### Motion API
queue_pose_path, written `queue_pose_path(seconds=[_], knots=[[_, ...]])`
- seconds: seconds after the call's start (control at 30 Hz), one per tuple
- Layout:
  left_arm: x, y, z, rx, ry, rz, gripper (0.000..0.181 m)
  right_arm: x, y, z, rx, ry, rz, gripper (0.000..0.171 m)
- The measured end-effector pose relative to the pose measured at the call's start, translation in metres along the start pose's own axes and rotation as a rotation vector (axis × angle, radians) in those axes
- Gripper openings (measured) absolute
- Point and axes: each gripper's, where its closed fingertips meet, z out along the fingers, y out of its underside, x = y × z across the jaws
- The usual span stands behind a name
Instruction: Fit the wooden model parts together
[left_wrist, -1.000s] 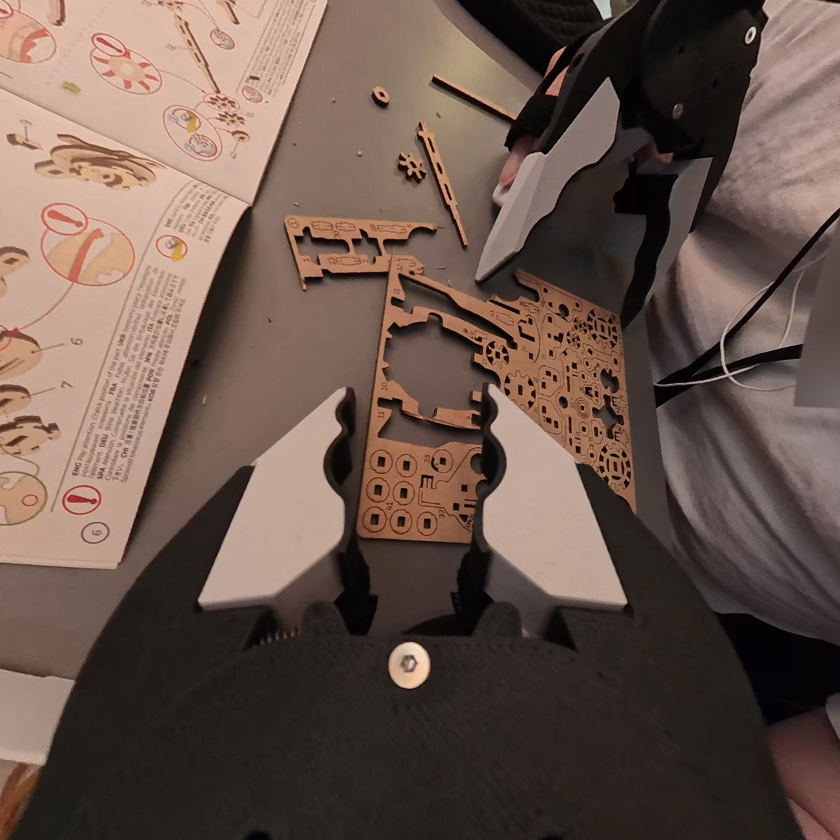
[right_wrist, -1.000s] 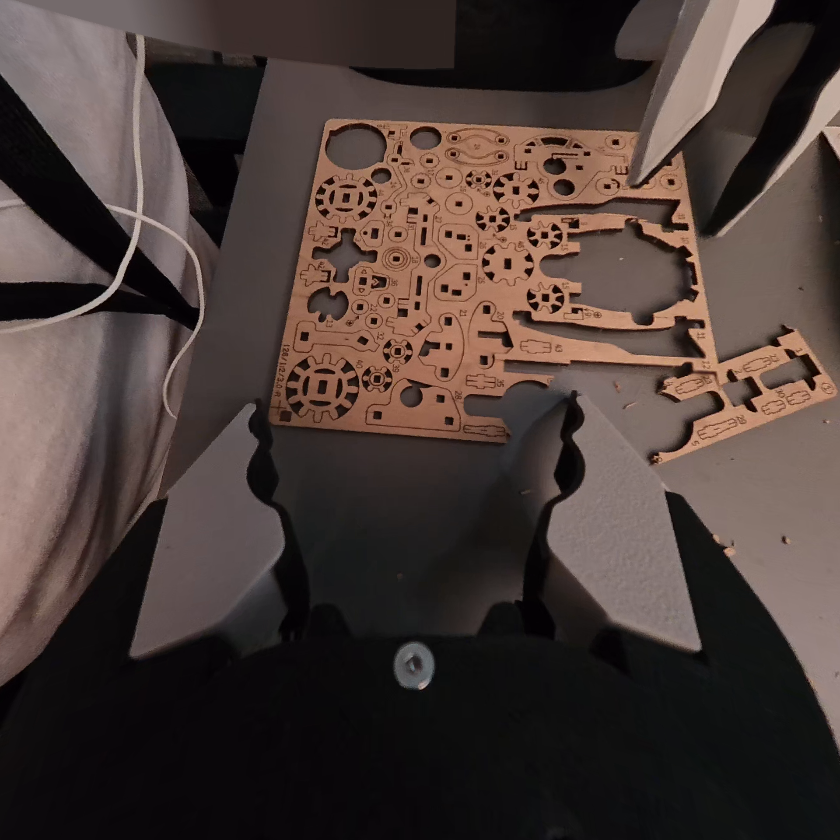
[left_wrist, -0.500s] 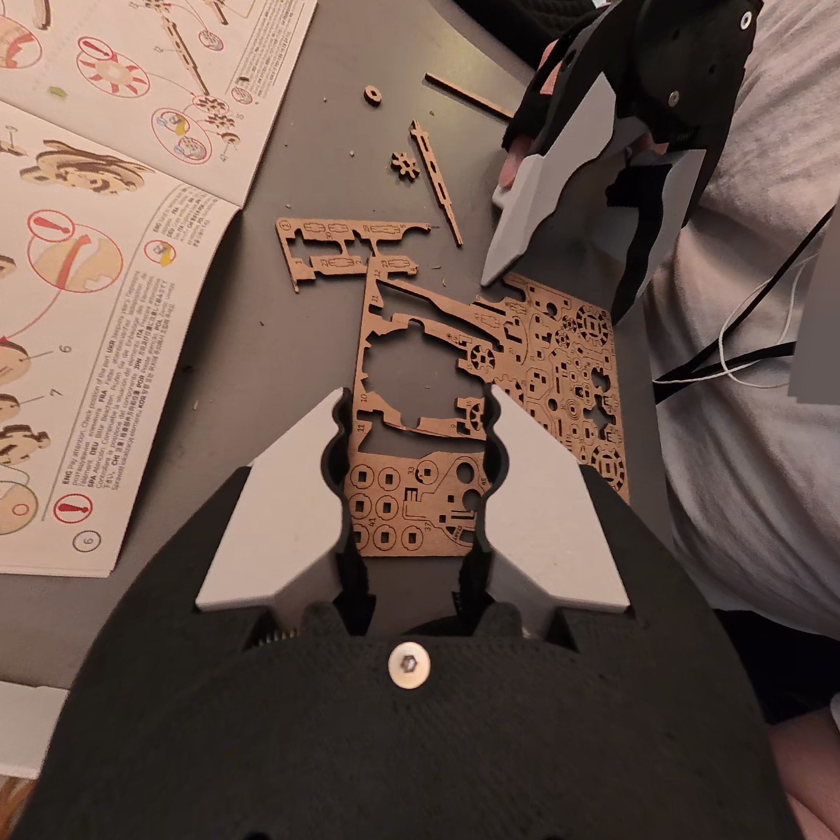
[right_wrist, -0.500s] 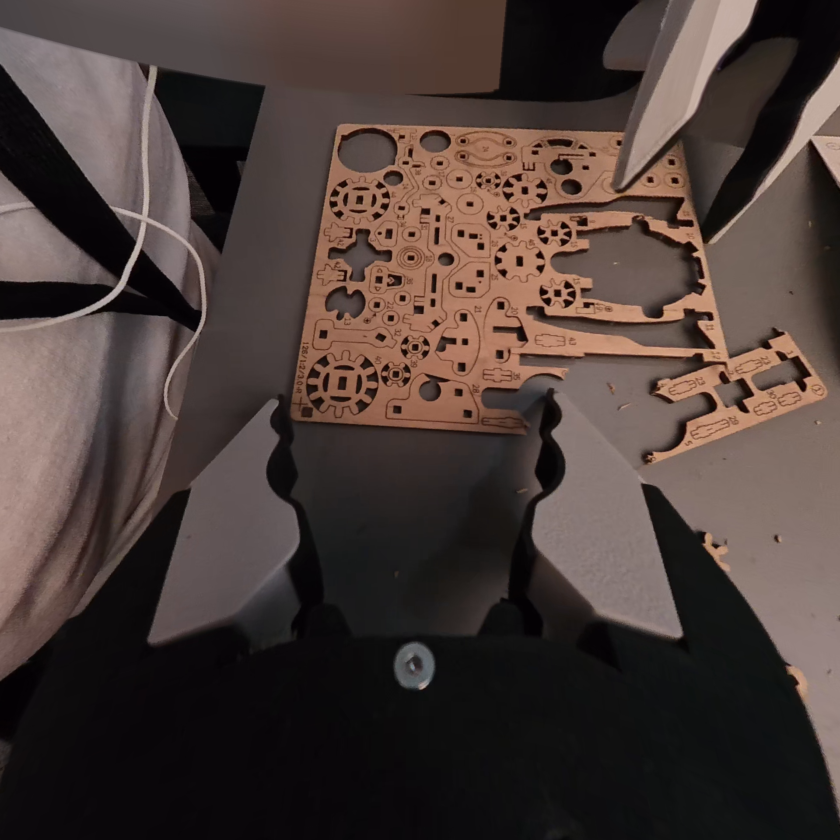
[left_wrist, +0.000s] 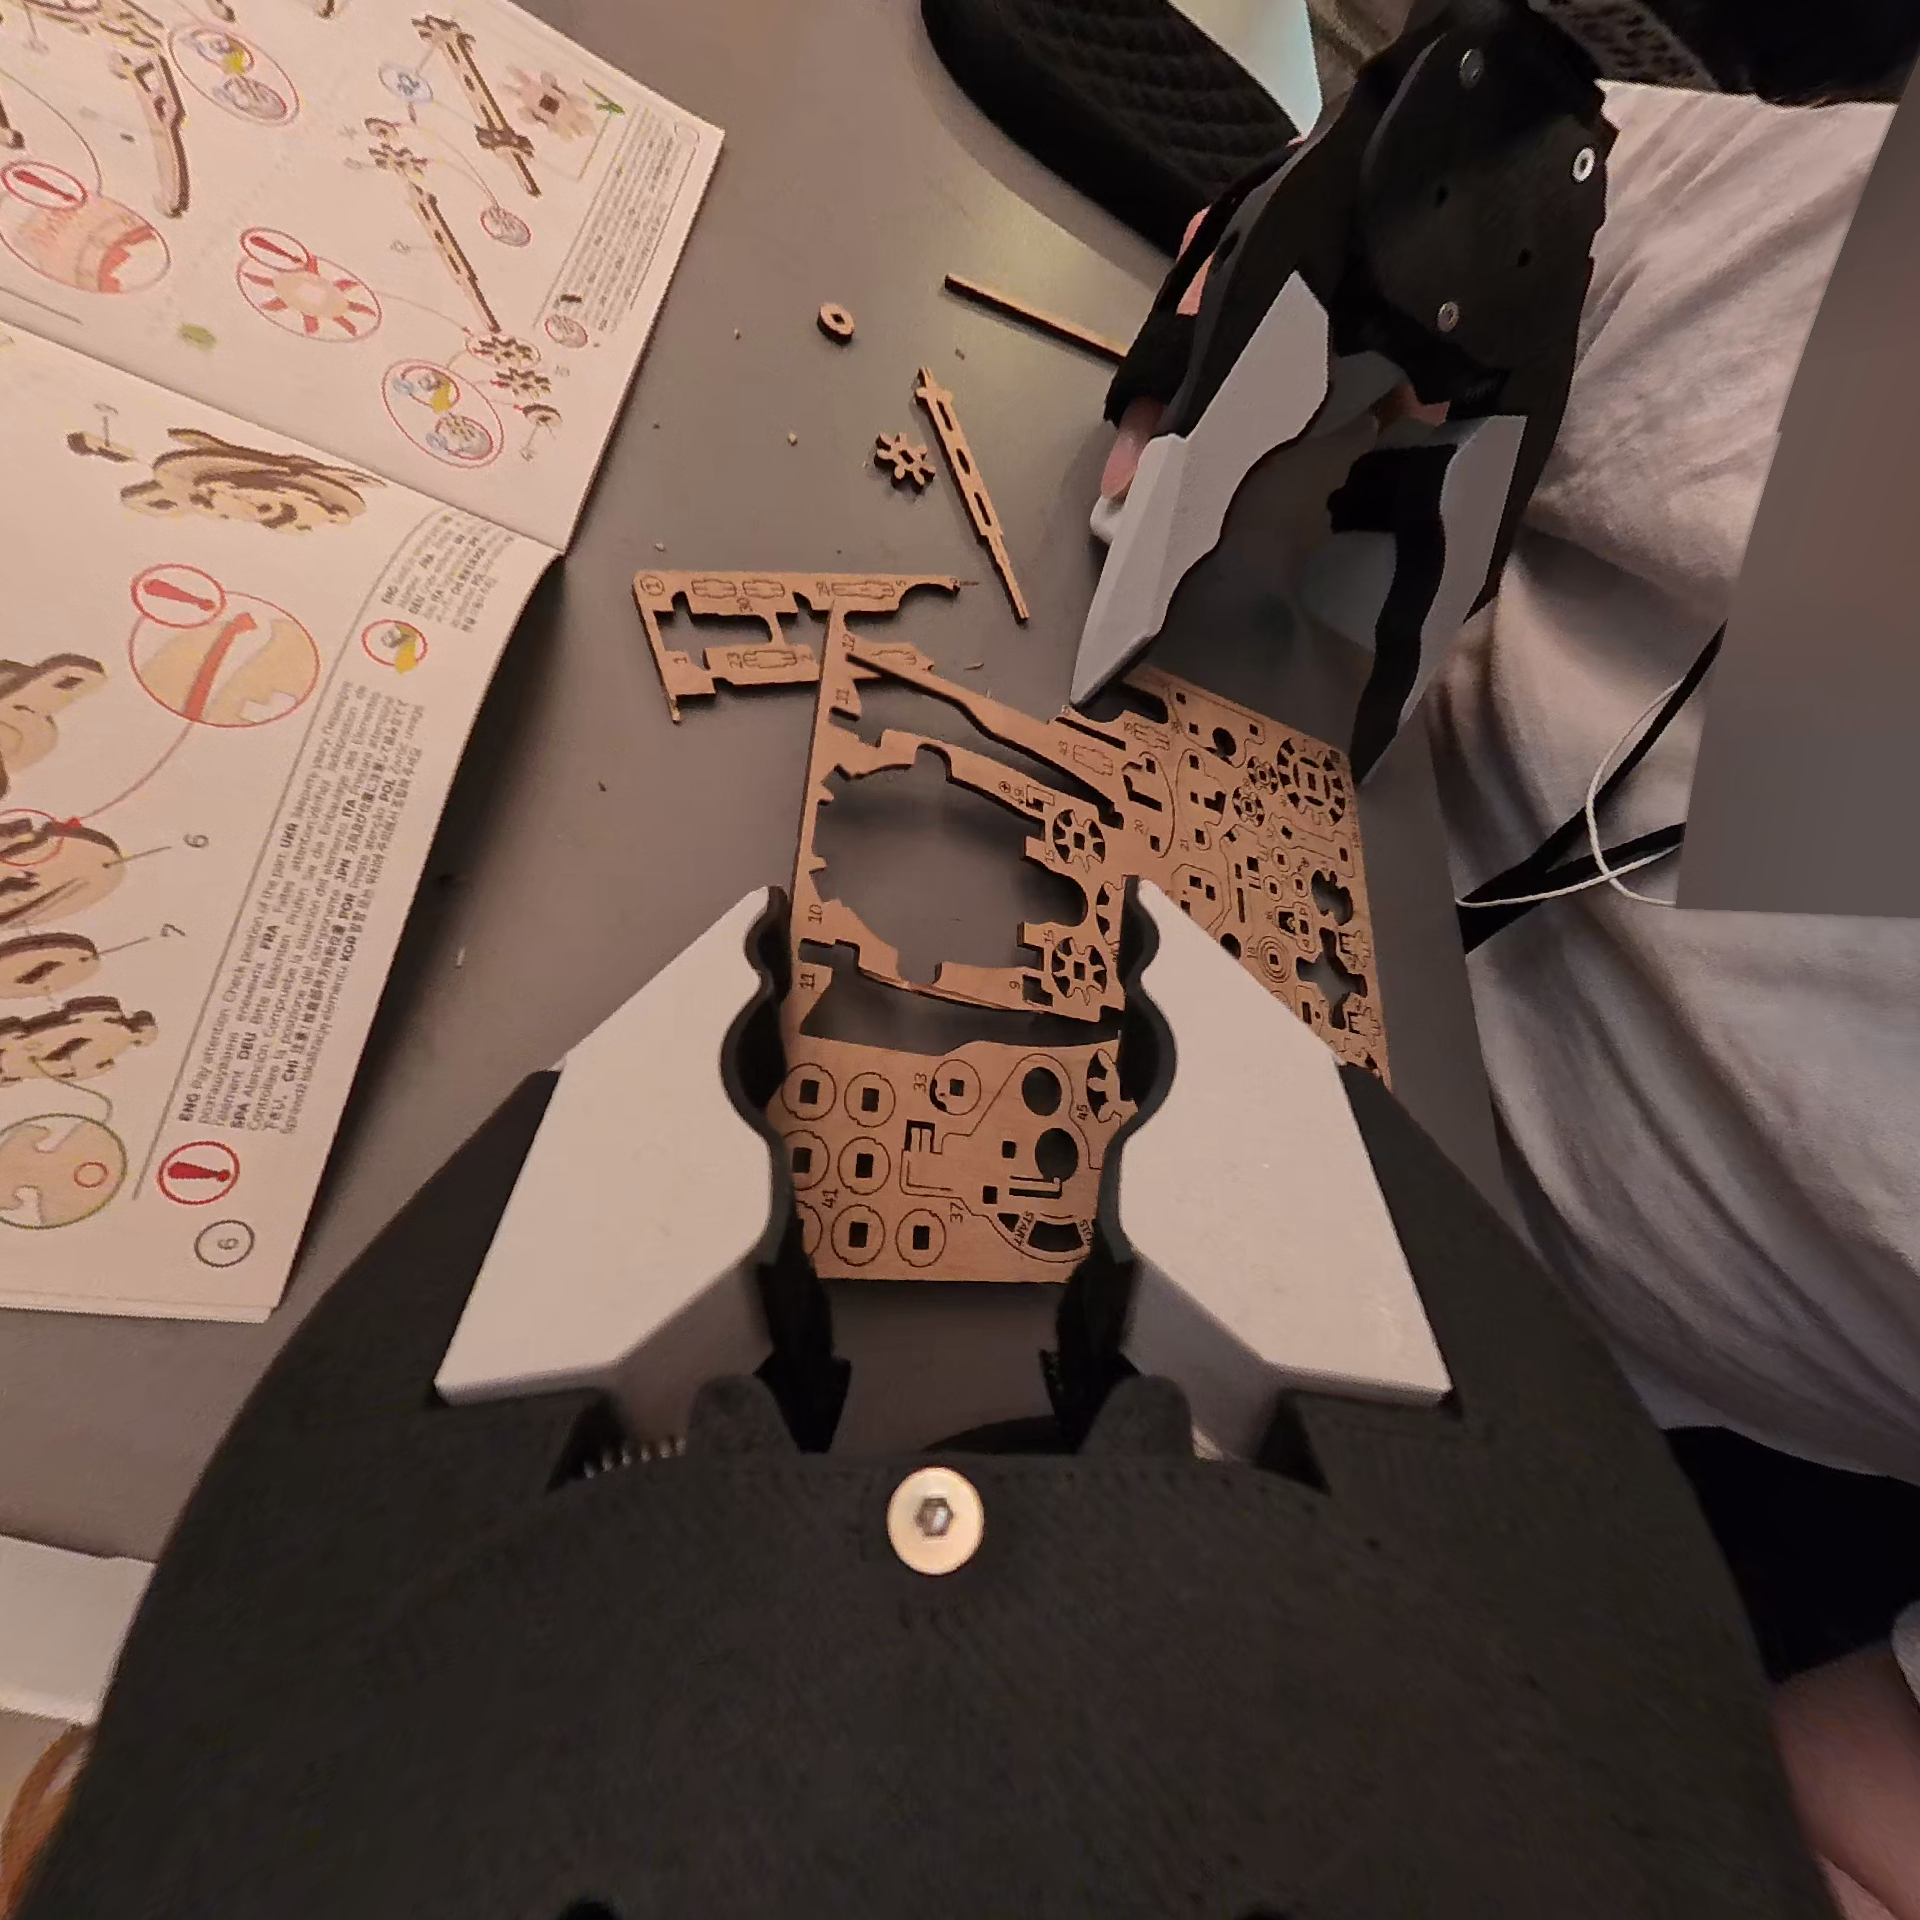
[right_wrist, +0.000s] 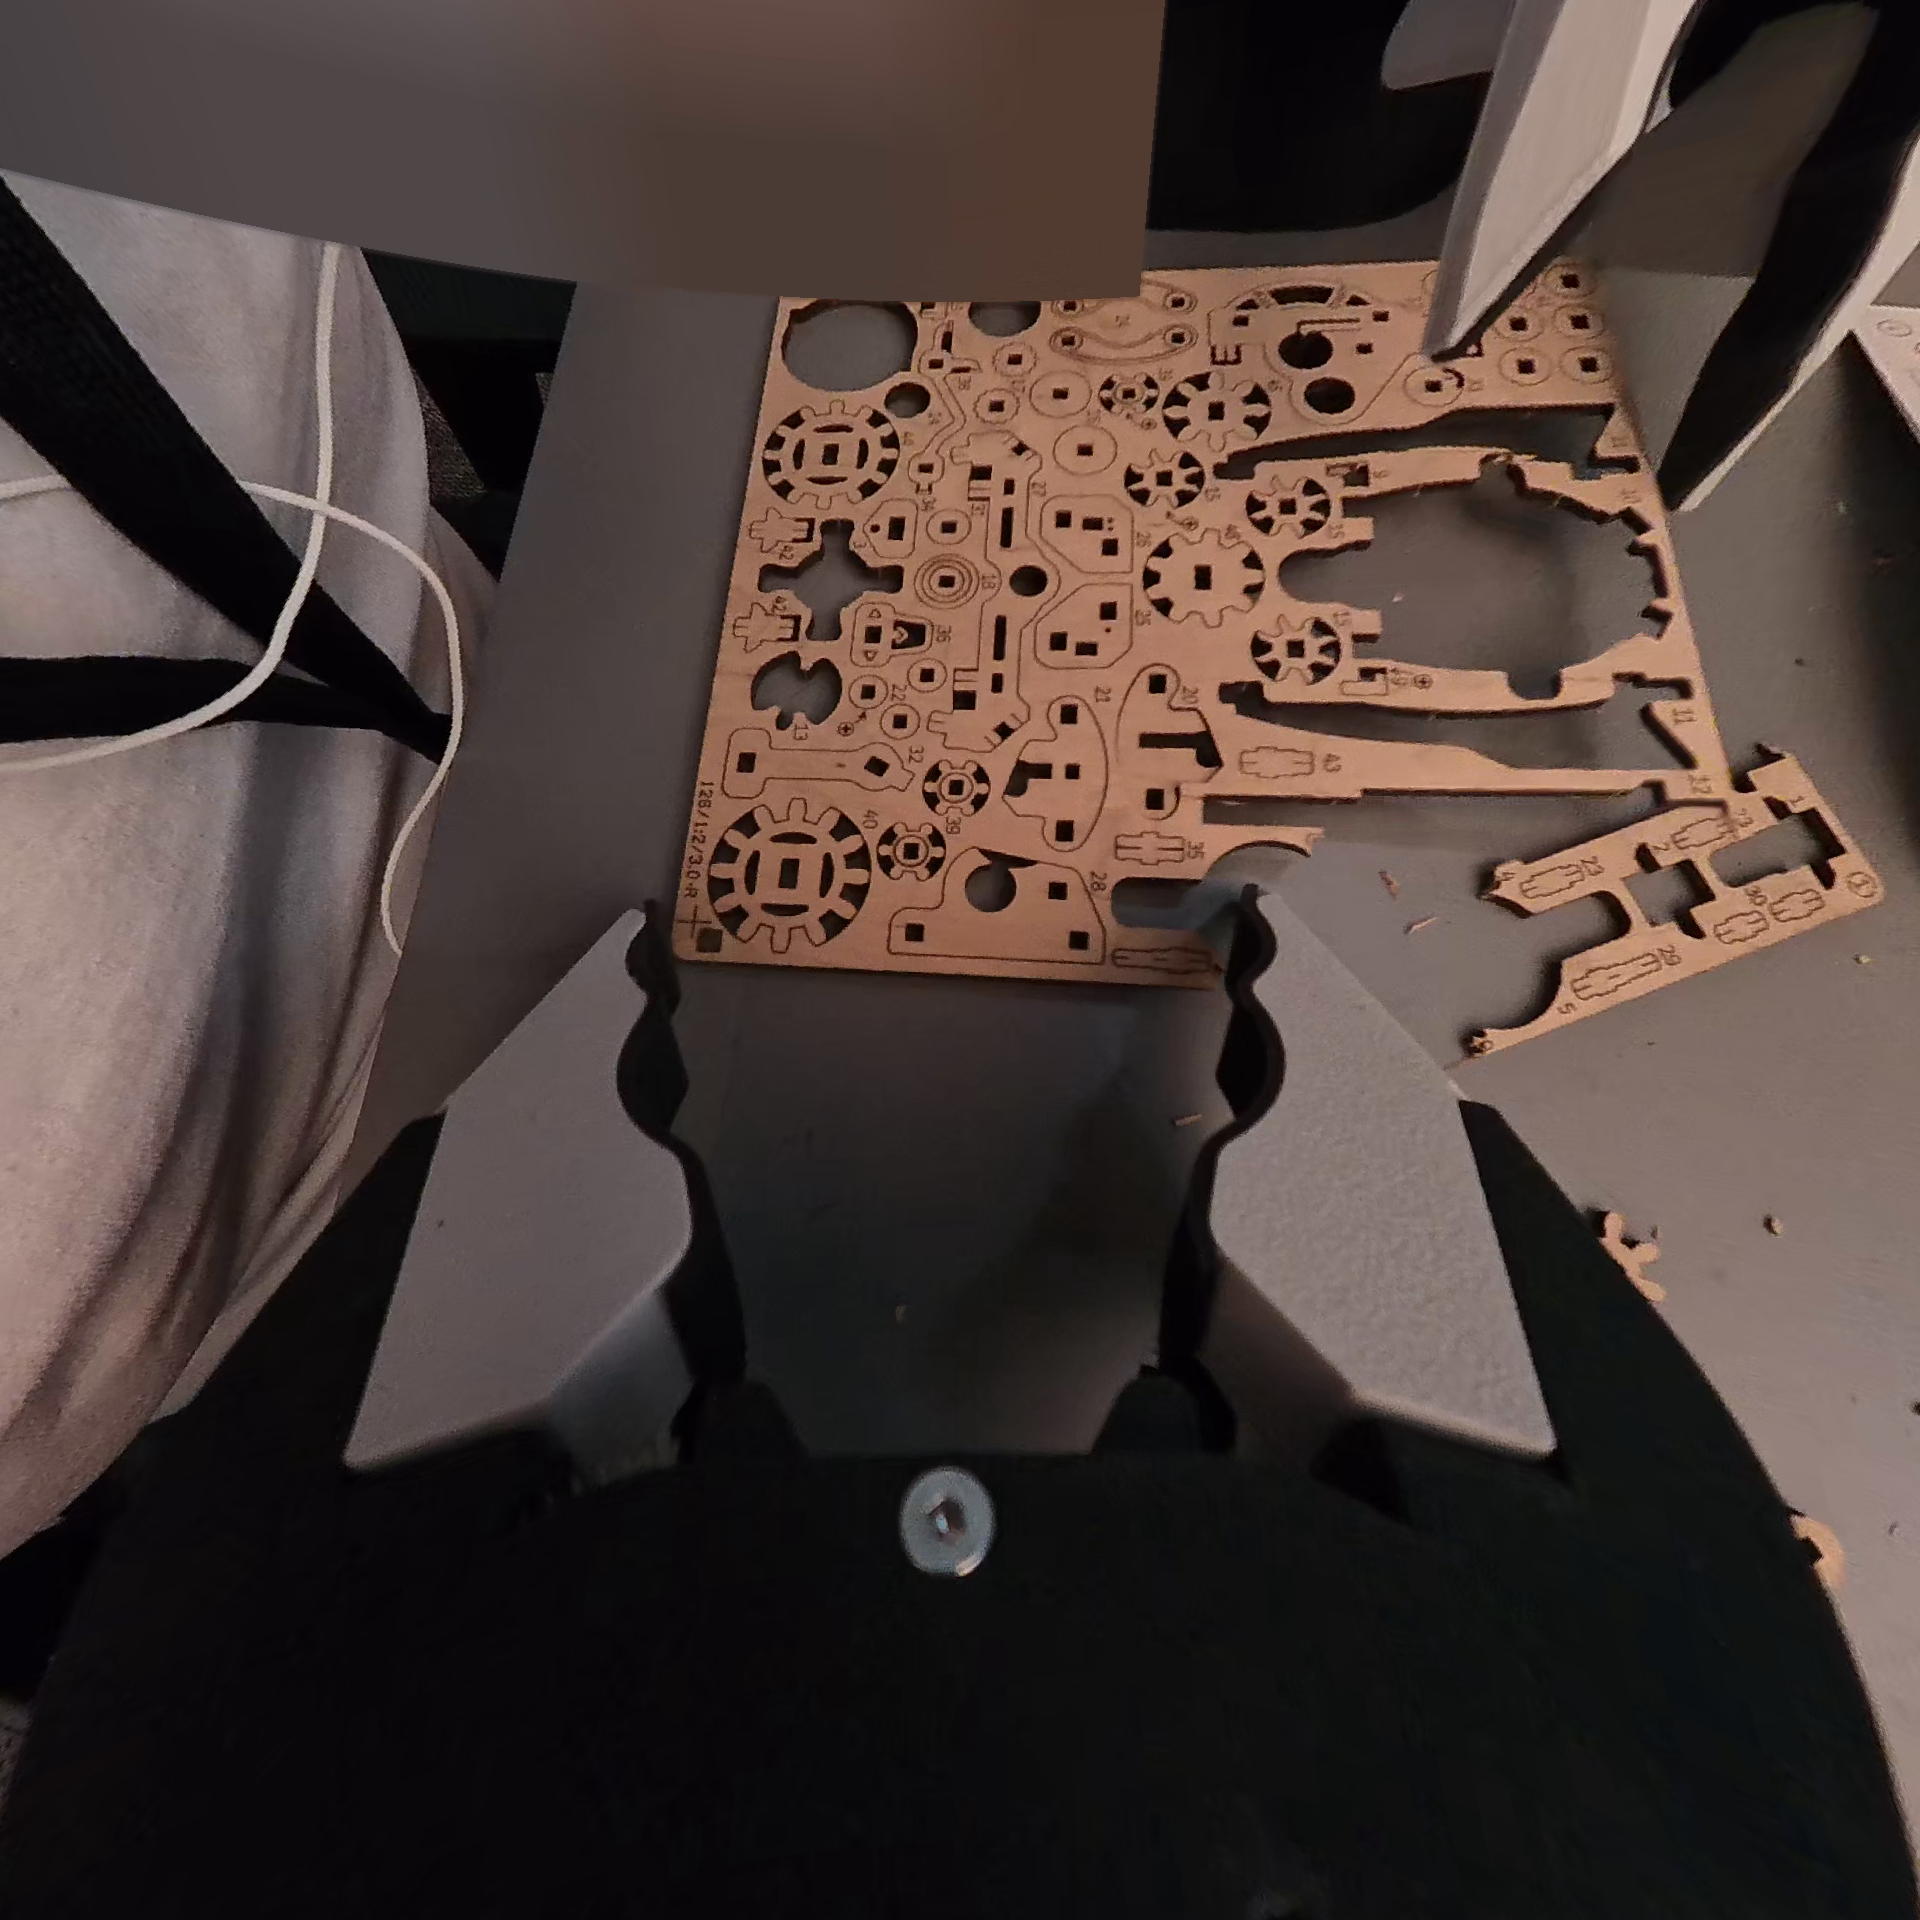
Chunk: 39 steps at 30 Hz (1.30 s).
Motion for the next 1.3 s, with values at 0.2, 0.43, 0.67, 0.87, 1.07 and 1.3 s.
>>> queue_pose_path(seconds=[0.2, 0.43, 0.67, 0.87, 1.07, 1.3], knots=[[0.002, -0.004, -0.003, 0.021, -0.003, 0.016, 0.062, 0.000, 0.000, 0.000, 0.001, -0.001, 0.005, 0.106], [0.012, -0.012, -0.006, 0.068, 0.050, 0.022, 0.061, 0.002, 0.000, 0.000, 0.003, 0.005, 0.008, 0.105], [0.018, -0.028, -0.019, 0.183, 0.160, -0.072, 0.049, 0.005, 0.000, -0.001, 0.007, 0.019, 0.021, 0.100], [-0.017, -0.011, -0.013, 0.081, -0.068, -0.063, 0.060, 0.003, 0.000, -0.001, 0.007, 0.019, 0.018, 0.099], [-0.028, 0.003, -0.004, -0.006, -0.139, -0.056, 0.072, 0.002, -0.001, -0.001, 0.008, 0.019, 0.016, 0.098], [-0.019, 0.004, -0.002, -0.006, -0.061, -0.093, 0.070, 0.001, -0.001, 0.000, 0.007, 0.019, 0.015, 0.098]])
